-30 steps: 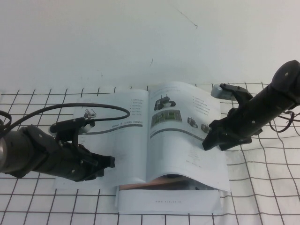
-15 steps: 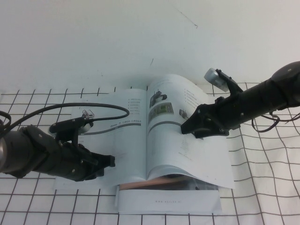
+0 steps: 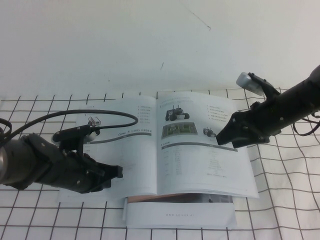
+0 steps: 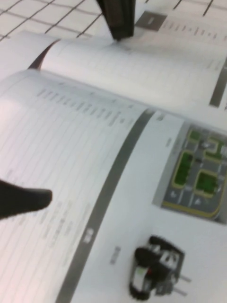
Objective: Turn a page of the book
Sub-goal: Open the closed book
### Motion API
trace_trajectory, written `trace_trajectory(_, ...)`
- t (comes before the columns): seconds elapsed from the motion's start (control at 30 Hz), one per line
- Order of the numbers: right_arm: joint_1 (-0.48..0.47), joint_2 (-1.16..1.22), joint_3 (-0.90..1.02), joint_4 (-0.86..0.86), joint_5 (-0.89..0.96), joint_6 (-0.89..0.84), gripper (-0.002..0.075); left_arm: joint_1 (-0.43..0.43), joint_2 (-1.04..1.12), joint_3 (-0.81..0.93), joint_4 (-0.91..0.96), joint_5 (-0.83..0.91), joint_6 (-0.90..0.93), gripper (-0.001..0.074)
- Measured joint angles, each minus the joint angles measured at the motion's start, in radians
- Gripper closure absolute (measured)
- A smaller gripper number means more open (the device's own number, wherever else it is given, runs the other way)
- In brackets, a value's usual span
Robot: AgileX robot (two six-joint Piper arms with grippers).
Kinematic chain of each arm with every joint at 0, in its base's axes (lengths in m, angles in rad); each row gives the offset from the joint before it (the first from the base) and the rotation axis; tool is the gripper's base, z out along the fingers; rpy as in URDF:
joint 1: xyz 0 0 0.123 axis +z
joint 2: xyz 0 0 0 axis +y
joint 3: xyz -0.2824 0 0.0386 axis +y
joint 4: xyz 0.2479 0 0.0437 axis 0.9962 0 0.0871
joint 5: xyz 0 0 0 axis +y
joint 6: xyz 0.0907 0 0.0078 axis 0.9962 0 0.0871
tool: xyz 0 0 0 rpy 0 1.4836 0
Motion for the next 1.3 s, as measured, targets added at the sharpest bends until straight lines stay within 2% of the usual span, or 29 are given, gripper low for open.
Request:
trace_trajectory(0.23, -0.003, 0.002, 0.000, -0.196, 0.002, 0.099, 0.0255, 0.000, 0.000, 0.000, -0.004, 0.000, 0.000, 0.0735)
trace_trajectory(0.8, -0.002, 0.028, 0.000, -0.262, -0.048, 0.163, 0.0256, 0.000, 0.000, 0.000, -0.025, 0.000, 0.000, 0.0735)
trace_trajectory(1.3, 0.014, 0.038, 0.000, -0.183, -0.060, 0.143, 0.0256, 0.000, 0.001, 0.000, -0.029, 0.000, 0.000, 0.0735)
